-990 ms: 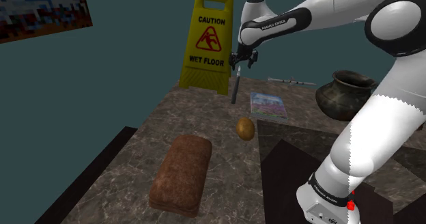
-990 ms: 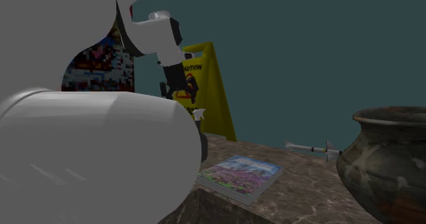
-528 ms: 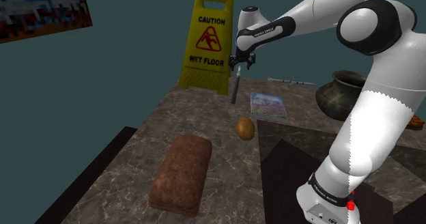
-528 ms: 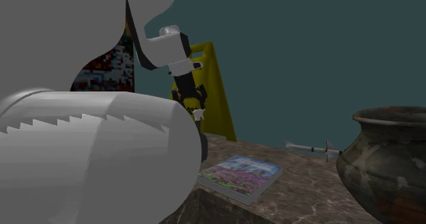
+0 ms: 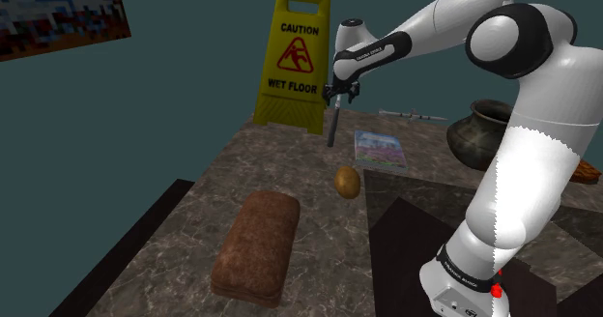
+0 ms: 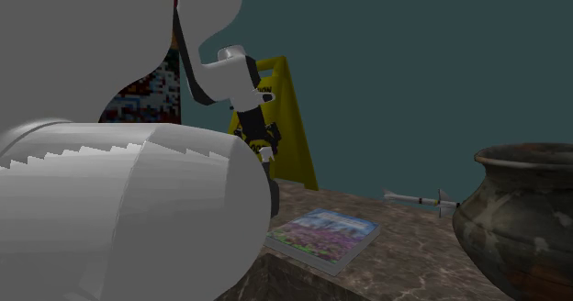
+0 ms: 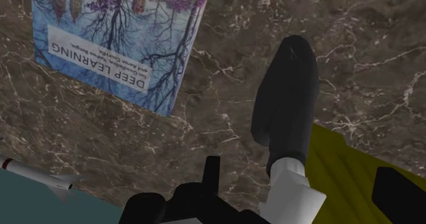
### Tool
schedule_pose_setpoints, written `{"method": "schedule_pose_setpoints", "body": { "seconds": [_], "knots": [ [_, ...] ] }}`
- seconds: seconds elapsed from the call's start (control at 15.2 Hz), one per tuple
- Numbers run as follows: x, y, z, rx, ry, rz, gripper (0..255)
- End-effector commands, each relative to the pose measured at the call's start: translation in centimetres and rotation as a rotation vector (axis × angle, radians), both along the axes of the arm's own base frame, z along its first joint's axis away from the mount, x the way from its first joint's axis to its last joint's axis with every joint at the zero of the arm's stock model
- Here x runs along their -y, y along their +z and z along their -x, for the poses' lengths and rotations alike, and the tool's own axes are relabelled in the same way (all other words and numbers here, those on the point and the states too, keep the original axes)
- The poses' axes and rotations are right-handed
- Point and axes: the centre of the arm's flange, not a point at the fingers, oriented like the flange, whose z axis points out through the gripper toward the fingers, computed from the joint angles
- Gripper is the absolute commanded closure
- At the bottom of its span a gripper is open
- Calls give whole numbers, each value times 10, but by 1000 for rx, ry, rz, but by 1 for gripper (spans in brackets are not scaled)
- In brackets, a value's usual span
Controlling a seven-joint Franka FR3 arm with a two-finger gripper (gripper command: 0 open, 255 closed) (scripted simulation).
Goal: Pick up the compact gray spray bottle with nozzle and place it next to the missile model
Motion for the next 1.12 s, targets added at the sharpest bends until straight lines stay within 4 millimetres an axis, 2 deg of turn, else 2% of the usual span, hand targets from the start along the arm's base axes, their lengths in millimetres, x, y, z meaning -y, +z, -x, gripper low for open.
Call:
{"method": "schedule_pose_setpoints", "body": {
  "seconds": [0.0, 0.2, 0.26, 0.86, 1.06],
  "knots": [
    [0, 0, 0, 0, 0, 0, 0],
    [0, 0, 0, 0, 0, 0, 0],
    [0, 0, 0, 0, 0, 0, 255],
    [0, 0, 0, 0, 0, 0, 255],
    [0, 15, 0, 0, 0, 0, 255]
  ]
}}
